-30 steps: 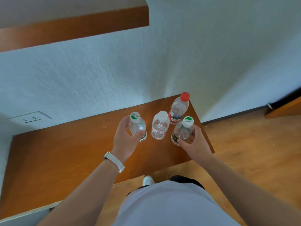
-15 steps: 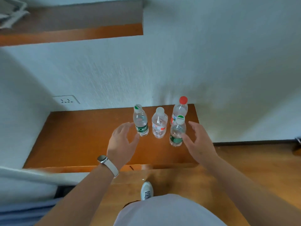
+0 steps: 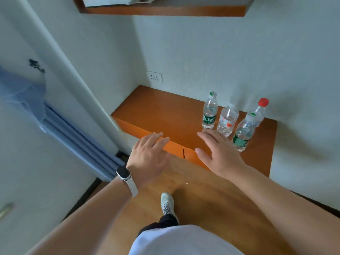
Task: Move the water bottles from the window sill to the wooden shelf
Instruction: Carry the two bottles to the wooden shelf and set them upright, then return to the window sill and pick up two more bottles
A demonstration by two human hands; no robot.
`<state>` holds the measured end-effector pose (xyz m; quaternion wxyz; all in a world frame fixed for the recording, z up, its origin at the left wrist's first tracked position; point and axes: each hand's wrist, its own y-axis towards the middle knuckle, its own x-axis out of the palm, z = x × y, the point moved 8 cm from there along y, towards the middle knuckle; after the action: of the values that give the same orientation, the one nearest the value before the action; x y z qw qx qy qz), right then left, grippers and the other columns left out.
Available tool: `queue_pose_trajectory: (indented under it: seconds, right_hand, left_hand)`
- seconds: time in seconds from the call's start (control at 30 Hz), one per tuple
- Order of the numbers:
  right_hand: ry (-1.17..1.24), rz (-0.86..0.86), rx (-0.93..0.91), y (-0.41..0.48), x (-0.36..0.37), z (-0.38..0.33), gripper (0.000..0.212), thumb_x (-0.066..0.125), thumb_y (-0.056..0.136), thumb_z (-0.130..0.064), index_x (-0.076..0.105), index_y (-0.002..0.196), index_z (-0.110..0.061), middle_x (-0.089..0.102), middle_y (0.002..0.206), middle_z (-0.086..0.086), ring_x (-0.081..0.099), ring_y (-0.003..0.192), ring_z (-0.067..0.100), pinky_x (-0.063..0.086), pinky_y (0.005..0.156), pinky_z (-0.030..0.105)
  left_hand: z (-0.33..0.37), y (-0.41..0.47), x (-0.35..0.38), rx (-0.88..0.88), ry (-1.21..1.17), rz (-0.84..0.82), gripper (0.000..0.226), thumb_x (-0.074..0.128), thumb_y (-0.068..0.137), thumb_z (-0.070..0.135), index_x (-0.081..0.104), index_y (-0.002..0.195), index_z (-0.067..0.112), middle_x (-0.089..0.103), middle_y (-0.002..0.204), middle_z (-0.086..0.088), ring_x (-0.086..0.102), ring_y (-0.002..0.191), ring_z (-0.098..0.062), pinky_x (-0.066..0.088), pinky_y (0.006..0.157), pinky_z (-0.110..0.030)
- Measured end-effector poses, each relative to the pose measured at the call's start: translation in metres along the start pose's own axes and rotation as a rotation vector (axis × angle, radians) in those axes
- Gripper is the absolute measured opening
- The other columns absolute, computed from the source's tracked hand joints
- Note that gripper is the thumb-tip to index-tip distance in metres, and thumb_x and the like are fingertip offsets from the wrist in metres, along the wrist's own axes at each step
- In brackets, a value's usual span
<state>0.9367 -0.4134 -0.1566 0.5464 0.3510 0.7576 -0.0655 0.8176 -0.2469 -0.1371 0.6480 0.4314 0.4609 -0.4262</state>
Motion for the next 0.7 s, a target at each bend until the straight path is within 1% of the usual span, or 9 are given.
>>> queue_pose_trajectory:
  seconds: [0.07, 0.17, 0.3, 0.4, 0.5, 0.6, 0.67, 0.7]
  right_hand:
    - [-0.003, -0.047, -0.115, 0.007, 0.013, -0.038, 0.057, 0.038, 0.097, -0.051, 0.051, 0.137, -0.012, 0.051, 0.138, 0.004, 0.044, 0.129, 0.024, 0.045, 0.1, 0.046]
    - [0.013, -0.099, -0.264, 0.013, 0.033, -0.096, 0.055, 0.041, 0.097, -0.049, 0.053, 0.135, -0.011, 0.052, 0.136, 0.006, 0.046, 0.127, 0.025, 0.045, 0.098, 0.048]
    - [0.016, -0.148, -0.442, 0.016, 0.062, -0.18, 0.052, 0.044, 0.098, -0.046, 0.056, 0.133, -0.011, 0.054, 0.136, 0.008, 0.046, 0.128, 0.027, 0.044, 0.099, 0.047]
    - [0.014, -0.186, -0.56, 0.02, 0.091, -0.248, 0.048, 0.047, 0.098, -0.044, 0.058, 0.132, -0.012, 0.055, 0.135, 0.009, 0.046, 0.128, 0.027, 0.043, 0.099, 0.047]
    - [0.012, -0.21, -0.67, 0.023, 0.124, -0.331, 0.048, 0.047, 0.095, -0.043, 0.062, 0.127, -0.01, 0.058, 0.132, 0.011, 0.049, 0.124, 0.029, 0.046, 0.096, 0.048]
    - [0.018, -0.243, -0.768, 0.021, 0.162, -0.424, 0.051, 0.046, 0.094, -0.044, 0.063, 0.125, -0.008, 0.059, 0.13, 0.013, 0.051, 0.122, 0.032, 0.047, 0.094, 0.049]
    - [0.031, -0.25, -0.851, 0.016, 0.188, -0.489, 0.049, 0.051, 0.092, -0.043, 0.064, 0.125, -0.008, 0.06, 0.129, 0.013, 0.053, 0.12, 0.034, 0.046, 0.095, 0.048]
    - [0.038, -0.253, -0.897, 0.013, 0.2, -0.521, 0.047, 0.055, 0.091, -0.041, 0.064, 0.124, -0.009, 0.06, 0.128, 0.013, 0.054, 0.119, 0.034, 0.045, 0.095, 0.046]
  left_hand:
    - [-0.023, -0.032, -0.016, -0.051, 0.04, 0.031, 0.044, 0.057, 0.094, 0.041, 0.058, 0.135, 0.024, 0.055, 0.143, -0.001, 0.046, 0.135, -0.027, 0.035, 0.109, -0.048]
    - [-0.063, -0.078, -0.034, -0.175, 0.064, 0.052, 0.044, 0.053, 0.095, 0.043, 0.055, 0.136, 0.027, 0.052, 0.145, 0.002, 0.042, 0.138, -0.023, 0.032, 0.114, -0.047]
    - [-0.118, -0.141, -0.057, -0.287, 0.088, 0.127, 0.042, 0.057, 0.094, 0.041, 0.06, 0.133, 0.024, 0.057, 0.14, 0.001, 0.047, 0.135, -0.025, 0.038, 0.11, -0.047]
    - [-0.165, -0.191, -0.073, -0.37, 0.079, 0.172, 0.045, 0.05, 0.092, 0.044, 0.064, 0.129, 0.022, 0.06, 0.136, -0.001, 0.051, 0.13, -0.027, 0.041, 0.107, -0.046]
    - [-0.218, -0.253, -0.096, -0.451, 0.089, 0.228, 0.043, 0.052, 0.09, 0.042, 0.066, 0.125, 0.022, 0.062, 0.132, -0.001, 0.054, 0.127, -0.028, 0.042, 0.105, -0.045]
    - [-0.276, -0.323, -0.125, -0.539, 0.125, 0.287, 0.043, 0.049, 0.089, 0.043, 0.066, 0.123, 0.021, 0.063, 0.131, -0.002, 0.054, 0.125, -0.028, 0.04, 0.104, -0.043]
    - [-0.316, -0.374, -0.144, -0.615, 0.163, 0.318, 0.044, 0.049, 0.09, 0.042, 0.065, 0.124, 0.021, 0.062, 0.133, -0.003, 0.053, 0.127, -0.028, 0.037, 0.106, -0.043]
    - [-0.334, -0.399, -0.154, -0.655, 0.181, 0.335, 0.042, 0.053, 0.09, 0.04, 0.065, 0.125, 0.02, 0.061, 0.134, -0.003, 0.052, 0.128, -0.028, 0.036, 0.106, -0.043]
